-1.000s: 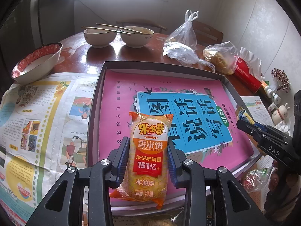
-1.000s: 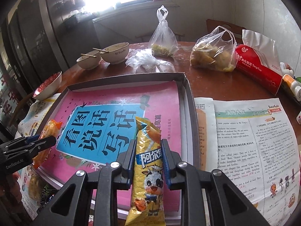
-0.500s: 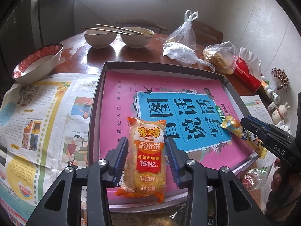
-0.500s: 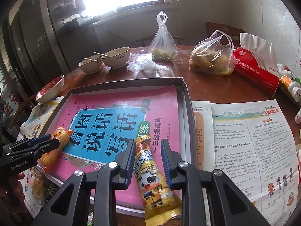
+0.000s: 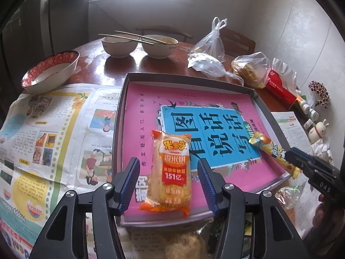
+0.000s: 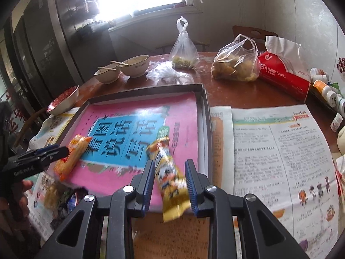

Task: Organize snacks
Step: 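Lower both held snacks into the grey tray and open both grippers, then move both grippers back to the snack pile beside the tray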

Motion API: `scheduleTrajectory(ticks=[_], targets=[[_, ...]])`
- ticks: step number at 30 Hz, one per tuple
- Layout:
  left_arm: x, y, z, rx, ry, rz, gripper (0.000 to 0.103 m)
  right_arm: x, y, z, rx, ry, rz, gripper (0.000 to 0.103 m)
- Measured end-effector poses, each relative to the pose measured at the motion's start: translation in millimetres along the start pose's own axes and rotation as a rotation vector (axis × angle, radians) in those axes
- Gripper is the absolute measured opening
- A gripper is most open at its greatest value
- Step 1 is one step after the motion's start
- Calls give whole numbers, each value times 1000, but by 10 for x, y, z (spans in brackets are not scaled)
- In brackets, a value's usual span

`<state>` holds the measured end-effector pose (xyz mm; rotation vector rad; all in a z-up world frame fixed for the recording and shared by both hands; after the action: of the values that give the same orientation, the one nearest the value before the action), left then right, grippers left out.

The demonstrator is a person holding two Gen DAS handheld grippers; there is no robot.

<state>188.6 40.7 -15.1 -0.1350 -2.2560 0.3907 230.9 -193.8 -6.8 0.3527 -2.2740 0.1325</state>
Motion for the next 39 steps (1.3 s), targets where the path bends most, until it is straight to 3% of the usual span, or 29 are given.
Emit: scheduleTrajectory(ticks=[16,23,28,39], targets=[[205,-75,122,-26,-12,7,61,-262,74,6,-22,40,-5,29],[275,-133,175,-43,-19,-3,67,-101,55,-51,-24,-13,2,29],[336,-156,178,-51,-33,-1,70,154,59,-89,-26,-78,0,51],[454,-222,221,-77,-50,0,72,480,130,-45,-6,-130,-4,63]])
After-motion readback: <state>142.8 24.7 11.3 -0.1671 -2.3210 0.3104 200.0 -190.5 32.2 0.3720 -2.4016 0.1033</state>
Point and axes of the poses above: each gripper's, at about its wrist camera, not at the fingertips, and x roughly against the way its jaws point, y to its left, z to its underside, the point moved 4 cm from there along -x, roughly the way its jaws point, and after that the axes turned 10 degrees about z, right-handed, at the moved point
